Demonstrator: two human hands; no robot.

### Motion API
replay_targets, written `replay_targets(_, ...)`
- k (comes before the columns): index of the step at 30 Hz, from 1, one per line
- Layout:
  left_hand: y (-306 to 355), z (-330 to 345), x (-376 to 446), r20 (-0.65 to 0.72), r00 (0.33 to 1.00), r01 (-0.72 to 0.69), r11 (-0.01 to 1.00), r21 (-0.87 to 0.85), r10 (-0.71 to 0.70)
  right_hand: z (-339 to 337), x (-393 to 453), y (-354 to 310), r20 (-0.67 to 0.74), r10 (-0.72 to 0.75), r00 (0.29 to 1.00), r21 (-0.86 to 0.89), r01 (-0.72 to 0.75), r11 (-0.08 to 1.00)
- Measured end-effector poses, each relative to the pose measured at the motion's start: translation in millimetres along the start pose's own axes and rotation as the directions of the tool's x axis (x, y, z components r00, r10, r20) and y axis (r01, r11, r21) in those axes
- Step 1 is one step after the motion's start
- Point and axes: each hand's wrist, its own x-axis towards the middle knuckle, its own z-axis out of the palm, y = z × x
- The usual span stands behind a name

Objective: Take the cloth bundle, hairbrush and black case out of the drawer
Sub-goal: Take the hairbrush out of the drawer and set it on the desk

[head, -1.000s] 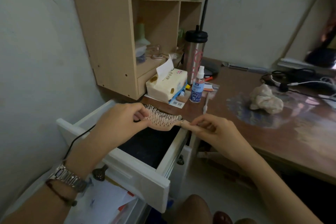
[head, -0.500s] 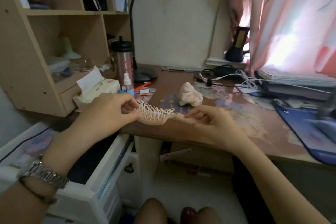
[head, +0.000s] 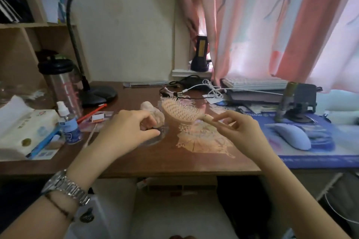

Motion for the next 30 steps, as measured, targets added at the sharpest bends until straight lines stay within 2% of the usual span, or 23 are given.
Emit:
replay_targets(4, 6.1, 22.7, 21.2, 0.035, 0.999, 0.001, 1.000, -0.001, -0.001, 1.0, 9.3, 36.8, -0.075, 0.134, 0.988, -0.094, -0.141, 0.986)
replay_targets(10, 0.4, 49.9, 41.1, 0.100, 0.995, 0.018, 0.996, -0.093, -0.008, 11.9, 18.9, 72.2, -0.069, 0.195, 0.978, -0.152, -0.203, 0.967)
replay_targets(16, -8.2, 68.3, 54.4, 0.171, 0.985, 0.046, 0.993, -0.105, -0.027, 27.1, 28.9, 86.2, -0.053, 0.194, 0.980, -0.122, -0.199, 0.972)
replay_targets(30, -16.9, 82.6, 61.1, 0.230, 0.972, 0.074, 0.988, -0.139, -0.040, 29.1, 29.7, 92.9, -0.027, 0.186, 0.982, -0.078, -0.188, 0.979)
